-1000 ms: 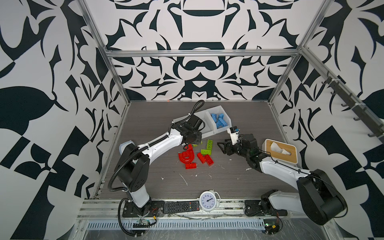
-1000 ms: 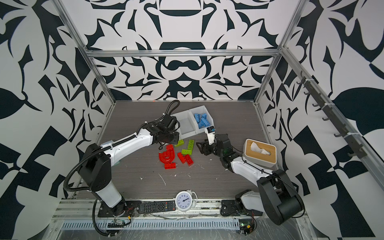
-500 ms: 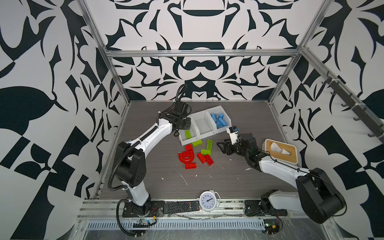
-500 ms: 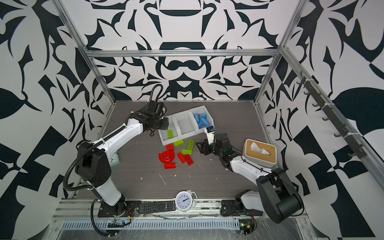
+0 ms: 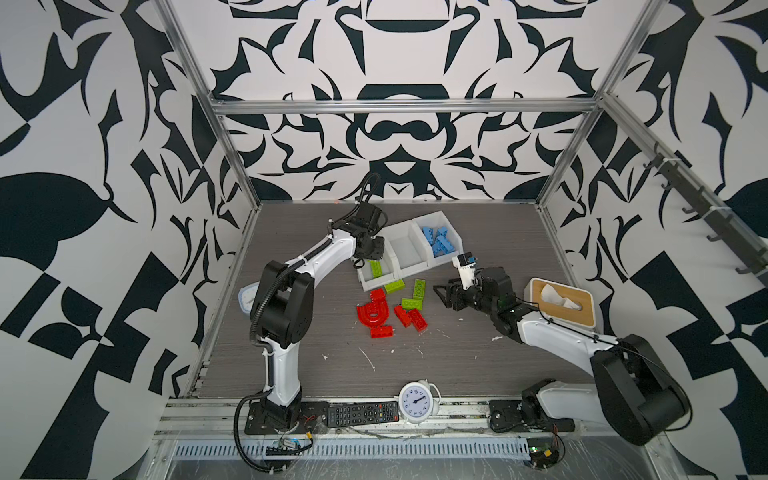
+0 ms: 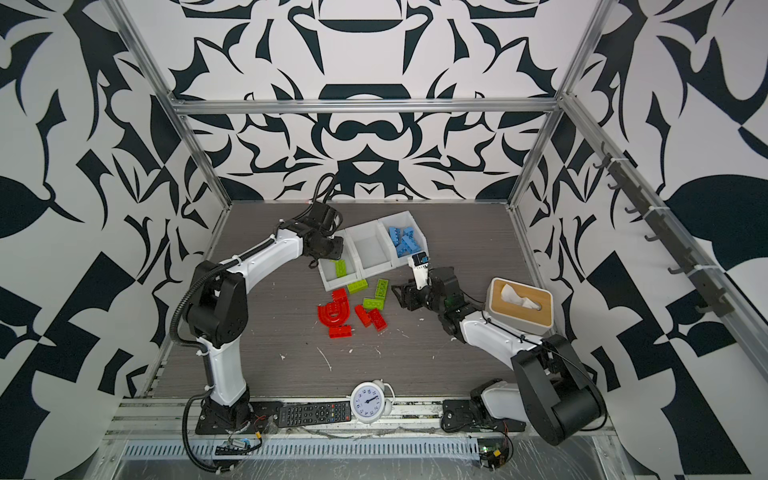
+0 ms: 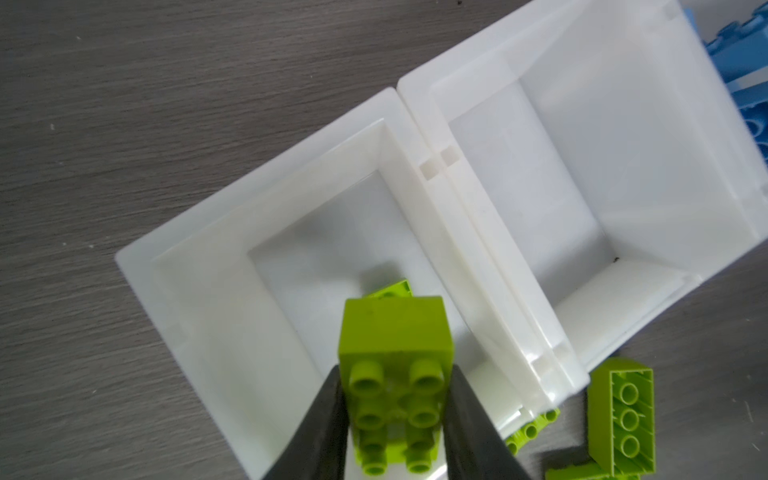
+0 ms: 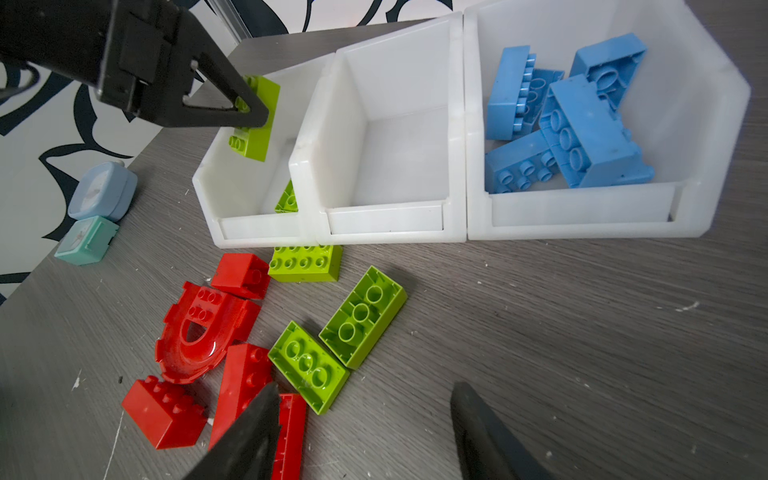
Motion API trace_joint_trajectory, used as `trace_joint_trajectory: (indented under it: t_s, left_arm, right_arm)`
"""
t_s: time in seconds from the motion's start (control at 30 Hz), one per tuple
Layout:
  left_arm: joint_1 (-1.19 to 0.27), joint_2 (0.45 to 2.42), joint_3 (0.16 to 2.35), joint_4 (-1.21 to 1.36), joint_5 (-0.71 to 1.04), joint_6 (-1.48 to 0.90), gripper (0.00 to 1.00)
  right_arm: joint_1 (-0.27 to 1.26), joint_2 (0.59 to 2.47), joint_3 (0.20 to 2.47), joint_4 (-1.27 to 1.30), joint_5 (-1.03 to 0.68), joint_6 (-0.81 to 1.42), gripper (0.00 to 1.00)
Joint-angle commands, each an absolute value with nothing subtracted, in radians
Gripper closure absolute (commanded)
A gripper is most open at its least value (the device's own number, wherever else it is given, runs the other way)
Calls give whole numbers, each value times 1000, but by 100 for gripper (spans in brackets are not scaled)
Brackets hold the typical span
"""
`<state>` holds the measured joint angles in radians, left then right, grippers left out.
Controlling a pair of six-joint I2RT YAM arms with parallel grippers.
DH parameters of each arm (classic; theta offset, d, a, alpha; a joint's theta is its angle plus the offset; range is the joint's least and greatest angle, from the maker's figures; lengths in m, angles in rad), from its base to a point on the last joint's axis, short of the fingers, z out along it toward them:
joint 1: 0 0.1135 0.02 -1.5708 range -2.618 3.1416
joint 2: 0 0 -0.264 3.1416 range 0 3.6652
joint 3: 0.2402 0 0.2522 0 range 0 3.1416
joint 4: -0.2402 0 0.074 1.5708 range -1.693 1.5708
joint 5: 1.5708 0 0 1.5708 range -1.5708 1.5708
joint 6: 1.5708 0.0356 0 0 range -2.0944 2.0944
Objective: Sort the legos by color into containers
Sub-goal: 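Lift the green brick into the compartment nearest the left arm and release, then move the left gripper back over the pile to a lime-green brick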
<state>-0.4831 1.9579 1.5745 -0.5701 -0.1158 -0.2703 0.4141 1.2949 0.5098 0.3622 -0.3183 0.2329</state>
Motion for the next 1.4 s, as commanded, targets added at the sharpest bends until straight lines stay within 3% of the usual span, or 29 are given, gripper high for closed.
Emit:
trace_joint_trajectory:
  t_s: [0.0,0.47,0.7,0.93,1.1,1.37]
  left_arm:
    - [-470,1980,1595,-584,-126,-268,63]
    - [-463,1945,1563,-573,-109,-280,41]
    - [-499,1793,1489,-580,-58,-307,39]
    - [-640,1688,1416,-598,-54,-344,38]
    - [-761,1731,1430,-598,-85,-377,34]
    - [-819,1852,1486,-602,-113,-394,32]
  right_arm:
    - [420,1267,540,379,-310,219,32]
    - [422,1272,545,373,-314,219,32]
    - [422,1211,510,379,-207,227,32]
    - [422,1104,436,411,-34,239,31]
    - [422,1083,423,416,0,240,30]
    - [422,1081,422,413,3,235,30]
